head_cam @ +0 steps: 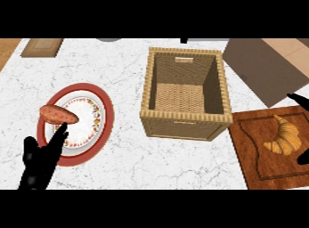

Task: Pick the croissant from the cutting board and place it in the basket

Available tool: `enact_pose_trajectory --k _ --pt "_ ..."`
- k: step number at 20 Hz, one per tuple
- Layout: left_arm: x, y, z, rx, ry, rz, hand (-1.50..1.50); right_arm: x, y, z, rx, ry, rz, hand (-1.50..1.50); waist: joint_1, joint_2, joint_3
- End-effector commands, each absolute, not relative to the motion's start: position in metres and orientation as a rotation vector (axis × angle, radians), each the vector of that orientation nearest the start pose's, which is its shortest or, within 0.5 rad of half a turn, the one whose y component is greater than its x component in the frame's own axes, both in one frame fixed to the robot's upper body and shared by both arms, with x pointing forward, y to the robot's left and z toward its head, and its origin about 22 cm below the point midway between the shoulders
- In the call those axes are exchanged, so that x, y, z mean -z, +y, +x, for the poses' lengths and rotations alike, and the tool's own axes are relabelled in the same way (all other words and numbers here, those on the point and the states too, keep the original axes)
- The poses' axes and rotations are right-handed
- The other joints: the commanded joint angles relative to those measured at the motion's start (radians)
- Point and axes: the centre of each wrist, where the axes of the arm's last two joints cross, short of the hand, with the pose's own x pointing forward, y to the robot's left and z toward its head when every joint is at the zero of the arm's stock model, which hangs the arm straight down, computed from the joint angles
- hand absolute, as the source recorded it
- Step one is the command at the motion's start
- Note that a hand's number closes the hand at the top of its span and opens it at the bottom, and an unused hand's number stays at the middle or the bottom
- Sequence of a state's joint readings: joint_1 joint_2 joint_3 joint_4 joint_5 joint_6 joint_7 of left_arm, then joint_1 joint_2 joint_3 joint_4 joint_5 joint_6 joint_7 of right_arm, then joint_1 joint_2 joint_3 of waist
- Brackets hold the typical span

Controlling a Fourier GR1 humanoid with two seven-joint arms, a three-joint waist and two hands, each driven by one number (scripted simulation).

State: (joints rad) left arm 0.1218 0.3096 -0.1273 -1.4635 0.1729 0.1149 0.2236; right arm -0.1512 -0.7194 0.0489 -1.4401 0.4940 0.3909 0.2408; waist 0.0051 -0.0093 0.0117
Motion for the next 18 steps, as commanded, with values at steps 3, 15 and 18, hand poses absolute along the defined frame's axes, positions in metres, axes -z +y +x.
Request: enact_pose_trajectory --k 3,15,18 --pt "0.054 0.308 0.2 0.036 -1.023 0.153 0.0 -0.084 -0.37 0.29 -1.106 -0.869 -0.774 -1.5 0.002 0.011 -0.012" --pt "0.051 0.285 0.195 0.056 -1.006 0.164 0.0 -0.039 -0.362 0.291 -1.123 -0.796 -0.768 -1.5 -0.001 0.01 -0.011" --pt "0.054 0.289 0.192 0.021 -1.005 0.158 0.0 -0.053 -0.369 0.303 -1.091 -0.805 -0.767 -1.5 0.002 0.01 -0.012"
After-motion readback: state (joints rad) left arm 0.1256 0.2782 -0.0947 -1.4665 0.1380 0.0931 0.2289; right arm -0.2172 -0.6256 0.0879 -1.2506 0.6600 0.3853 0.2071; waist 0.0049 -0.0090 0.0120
